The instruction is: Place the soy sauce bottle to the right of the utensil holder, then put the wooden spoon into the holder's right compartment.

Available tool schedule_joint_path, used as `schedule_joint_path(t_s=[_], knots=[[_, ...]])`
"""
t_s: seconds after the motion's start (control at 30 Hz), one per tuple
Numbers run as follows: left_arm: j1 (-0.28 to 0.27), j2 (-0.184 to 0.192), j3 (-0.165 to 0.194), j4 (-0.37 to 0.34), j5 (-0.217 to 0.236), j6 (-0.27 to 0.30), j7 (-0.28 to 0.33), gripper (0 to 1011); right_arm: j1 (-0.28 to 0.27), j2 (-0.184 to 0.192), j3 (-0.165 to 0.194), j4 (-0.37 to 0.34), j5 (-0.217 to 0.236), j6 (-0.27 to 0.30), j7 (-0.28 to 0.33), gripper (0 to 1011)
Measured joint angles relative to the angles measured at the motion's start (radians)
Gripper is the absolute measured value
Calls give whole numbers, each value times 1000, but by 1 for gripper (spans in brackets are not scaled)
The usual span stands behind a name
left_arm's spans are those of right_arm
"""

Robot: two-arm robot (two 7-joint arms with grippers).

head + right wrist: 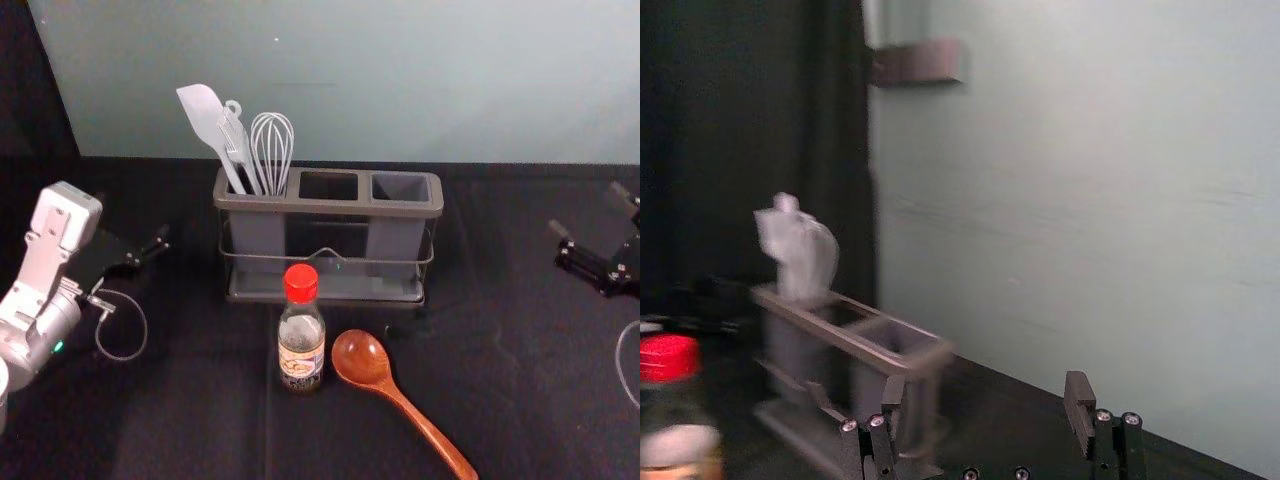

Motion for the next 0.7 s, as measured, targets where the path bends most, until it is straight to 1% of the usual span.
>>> schedule_joint_path(t_s=[0.07,0.1,0.17,0.2,0.27,0.3,0.33,0.37,0.4,0.47,0.5,0.6,0.63,0.7], knots=[[0,0,0,0,0,0,0,1005,-18,11,11,-19,29,-4,36,1002],[0,0,0,0,0,0,0,1005,-33,21,19,-37,56,-5,71,1003],[0,0,0,0,0,0,0,1005,-45,30,23,-52,80,-5,107,1002],[0,0,0,0,0,0,0,1005,-52,38,23,-66,100,-1,139,1002],[0,0,0,0,0,0,0,1005,-56,43,22,-76,115,5,167,1002],[0,0,0,0,0,0,0,1005,-59,45,15,-88,131,12,201,1002],[0,0,0,0,0,0,0,1005,-59,45,11,-91,135,14,212,1002],[0,0,0,0,0,0,0,1005,-59,45,6,-95,138,18,225,1003],[0,0,0,0,0,0,0,1005,-55,42,-7,-102,140,26,245,1003],[0,0,0,0,0,0,0,1005,-46,36,-25,-108,138,38,263,1002],[0,0,0,0,0,0,0,1005,-35,29,-44,-111,131,51,275,1003],[0,0,0,0,0,0,0,1005,-15,15,-76,-115,112,75,291,1002],[0,0,0,0,0,0,0,1005,1,5,-97,-115,97,91,300,1002],[0,0,0,0,0,0,0,1005,19,-8,-122,-115,81,110,307,1002]])
